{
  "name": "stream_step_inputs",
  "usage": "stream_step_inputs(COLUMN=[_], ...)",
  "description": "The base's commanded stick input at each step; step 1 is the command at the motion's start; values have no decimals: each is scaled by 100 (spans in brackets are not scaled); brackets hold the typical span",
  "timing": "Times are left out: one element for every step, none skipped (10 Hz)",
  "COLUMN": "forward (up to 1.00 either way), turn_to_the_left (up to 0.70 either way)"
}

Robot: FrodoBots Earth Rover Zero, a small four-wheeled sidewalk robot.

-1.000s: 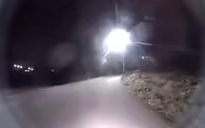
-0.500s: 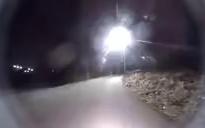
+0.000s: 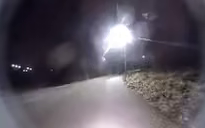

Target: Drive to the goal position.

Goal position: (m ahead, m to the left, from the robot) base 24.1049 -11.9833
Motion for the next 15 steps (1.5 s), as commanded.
stream_step_inputs(forward=[100, 100, 100, 100, 100, 100, 100, 100, 100, 100, 100, 100, 100, 100, 100], turn_to_the_left=[0, 0, 0, 0, 0, 0, 0, 0, 0, 0, 0, 0, 0, 6, 16])
